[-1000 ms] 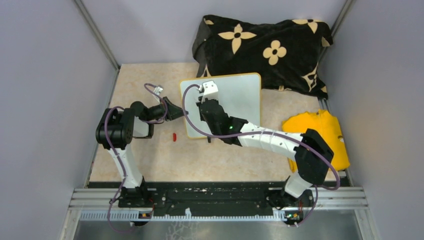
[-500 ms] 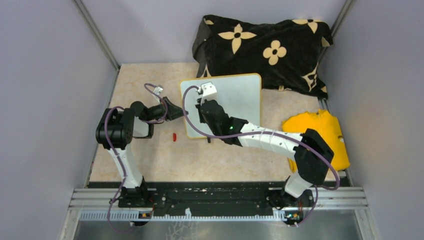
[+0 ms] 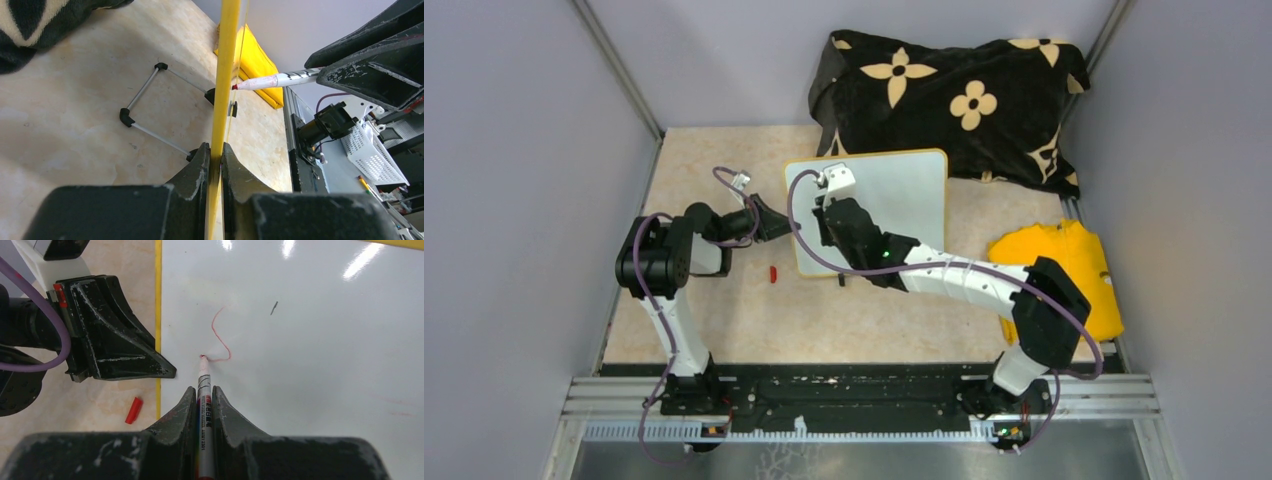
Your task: Write a sentence on the whiteboard
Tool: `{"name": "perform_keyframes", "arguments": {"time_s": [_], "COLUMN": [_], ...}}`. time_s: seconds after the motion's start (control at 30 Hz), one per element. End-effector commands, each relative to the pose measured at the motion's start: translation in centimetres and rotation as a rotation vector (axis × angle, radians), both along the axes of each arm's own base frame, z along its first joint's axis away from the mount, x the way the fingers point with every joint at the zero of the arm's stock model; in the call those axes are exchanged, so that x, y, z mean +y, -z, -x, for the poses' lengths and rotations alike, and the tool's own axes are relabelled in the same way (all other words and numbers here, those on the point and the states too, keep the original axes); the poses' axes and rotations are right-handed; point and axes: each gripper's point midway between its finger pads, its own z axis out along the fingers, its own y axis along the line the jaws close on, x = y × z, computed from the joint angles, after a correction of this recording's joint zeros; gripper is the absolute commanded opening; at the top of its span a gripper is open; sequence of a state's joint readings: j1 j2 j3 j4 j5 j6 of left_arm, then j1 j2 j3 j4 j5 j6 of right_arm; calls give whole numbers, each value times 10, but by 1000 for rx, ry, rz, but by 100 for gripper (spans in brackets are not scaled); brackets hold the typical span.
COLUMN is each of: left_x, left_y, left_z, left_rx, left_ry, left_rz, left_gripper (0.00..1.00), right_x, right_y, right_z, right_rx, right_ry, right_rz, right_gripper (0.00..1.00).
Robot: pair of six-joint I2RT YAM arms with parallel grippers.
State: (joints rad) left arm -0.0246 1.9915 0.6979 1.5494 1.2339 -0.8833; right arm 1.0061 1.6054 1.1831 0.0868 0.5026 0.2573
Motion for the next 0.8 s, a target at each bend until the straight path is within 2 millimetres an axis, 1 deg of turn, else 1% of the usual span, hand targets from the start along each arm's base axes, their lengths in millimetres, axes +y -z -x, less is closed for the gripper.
{"name": "perform_keyframes", "arguments": {"time_s": [0.0, 0.1, 0.2, 0.3, 0.4, 0.77], "left_x": [0, 0, 0, 0, 0, 0], "left_y": [-17, -17, -16, -16, -17, -17], "left_z": [3, 3, 3, 3, 3, 3], "left_rx": [-214, -216, -214, -212, -214, -215], "left_ry": [12, 11, 12, 11, 12, 13], "left_rz": [3, 3, 3, 3, 3, 2], "left_gripper": [0, 0, 0, 0, 0, 0], "right_x": [-19, -35, -52, -61, -59, -34], "right_y": [-45, -56, -62, -62, -61, -62], "right_z": [8, 14, 15, 11, 9, 1], "right_rx": [-62, -86, -118, -133, -138, -136], "right_ry": [8, 23, 57, 81, 76, 30], "right_rz": [-87, -104, -106, -116, -120, -139], "right_gripper": [0, 0, 0, 0, 0, 0]}}
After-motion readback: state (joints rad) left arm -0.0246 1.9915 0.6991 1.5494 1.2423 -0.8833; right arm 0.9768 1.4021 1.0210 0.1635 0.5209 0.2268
